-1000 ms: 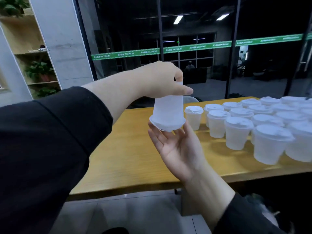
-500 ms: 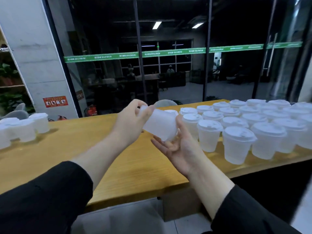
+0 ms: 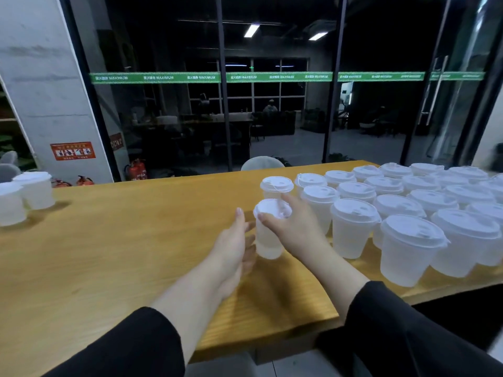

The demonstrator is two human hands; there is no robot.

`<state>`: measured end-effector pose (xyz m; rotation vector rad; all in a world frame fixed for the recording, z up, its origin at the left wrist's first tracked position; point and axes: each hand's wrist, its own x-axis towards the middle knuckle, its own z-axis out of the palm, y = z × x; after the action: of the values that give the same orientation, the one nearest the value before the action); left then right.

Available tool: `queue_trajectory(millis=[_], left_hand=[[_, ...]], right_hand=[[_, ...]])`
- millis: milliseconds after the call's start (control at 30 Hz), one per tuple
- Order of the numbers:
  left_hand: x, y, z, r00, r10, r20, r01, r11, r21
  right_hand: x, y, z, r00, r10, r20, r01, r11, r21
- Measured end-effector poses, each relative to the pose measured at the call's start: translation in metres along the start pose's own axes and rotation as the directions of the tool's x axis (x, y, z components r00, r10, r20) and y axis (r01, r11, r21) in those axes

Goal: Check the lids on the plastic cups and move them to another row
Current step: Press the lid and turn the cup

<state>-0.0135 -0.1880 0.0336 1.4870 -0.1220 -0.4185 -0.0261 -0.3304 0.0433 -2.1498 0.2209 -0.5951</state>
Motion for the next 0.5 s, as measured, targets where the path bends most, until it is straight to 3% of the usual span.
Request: queue_trajectory(millis=[167,267,367,500], left_hand=[[0.011,0.000,0.008,0.997,-0.069,0.044,0.073,0.993,-0.095],[0.020,0.002,0.015,0.997,-0.061,0.051,0.066,0.990,-0.121],[0.028,0.003,0.022,0.997,-0.050,0.062,0.058,0.990,-0.132],[0.035,0.002,0.026,0.995,-0.053,0.080,0.068,0.977,-0.201]], right_hand=[[0.001,0.023,0.005,0.991,0.034,-0.133,-0.014,0.989,0.147],[-0.013,0.034,0.010,0.965,0.166,-0.204,-0.093,0.941,0.325],[-0.018,0.044,0.011,0.951,0.250,-0.182,-0.144,0.879,0.454],[-0.021,0.041,0.002,0.964,0.253,-0.084,-0.172,0.829,0.532]])
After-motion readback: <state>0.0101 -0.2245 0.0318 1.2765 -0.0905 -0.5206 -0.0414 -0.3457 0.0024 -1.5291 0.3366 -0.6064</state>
